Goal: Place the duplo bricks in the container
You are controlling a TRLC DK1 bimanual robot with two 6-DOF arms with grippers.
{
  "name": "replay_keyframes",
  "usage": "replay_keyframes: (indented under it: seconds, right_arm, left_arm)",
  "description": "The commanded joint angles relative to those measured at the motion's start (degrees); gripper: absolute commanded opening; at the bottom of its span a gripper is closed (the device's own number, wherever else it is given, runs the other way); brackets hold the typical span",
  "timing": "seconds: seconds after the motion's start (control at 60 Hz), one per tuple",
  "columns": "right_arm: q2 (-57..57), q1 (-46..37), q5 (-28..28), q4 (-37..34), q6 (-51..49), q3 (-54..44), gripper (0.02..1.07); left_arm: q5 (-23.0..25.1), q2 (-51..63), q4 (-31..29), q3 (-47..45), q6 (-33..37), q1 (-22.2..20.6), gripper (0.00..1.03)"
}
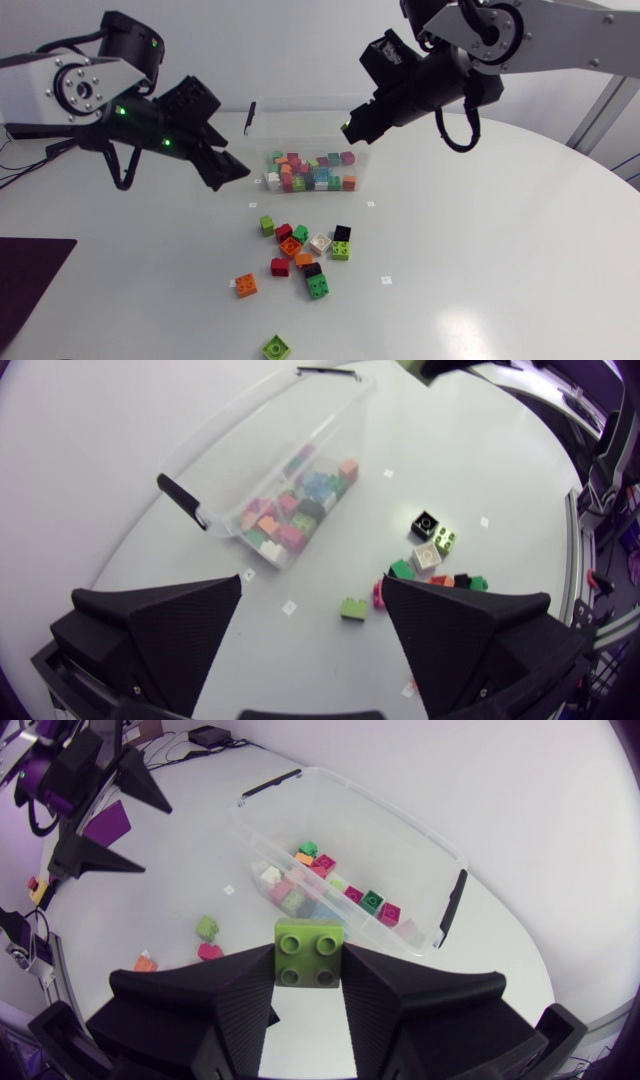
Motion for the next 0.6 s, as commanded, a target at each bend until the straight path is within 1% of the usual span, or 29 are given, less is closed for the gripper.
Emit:
replay_keyframes:
  seconds: [0.0, 0.133, 0.267, 0.583]
  right_arm:
    - [2.3, -0.6, -0.6, 1.6, 1.4, 1.8, 0.33]
    - [3.7, -1.1, -0.6, 2.6, 1.7, 3.3, 0.33]
    - [5.4, -1.7, -0.6, 4.5, 2.0, 4.5, 0.33]
    - [10.8, -2.8, -0.3, 8.9, 3.2, 8.1, 0.33]
  left_arm:
    - [-0.5, -2.0, -0.8, -4.6, 3.9, -1.0, 0.98]
    - [-1.1, -3.2, -1.4, -9.1, 6.9, -1.6, 0.98]
    - [-2.0, -3.8, -1.4, -13.4, 9.8, -3.2, 0.98]
    - [-3.5, -3.4, -1.1, -20.3, 14.2, -4.7, 0.98]
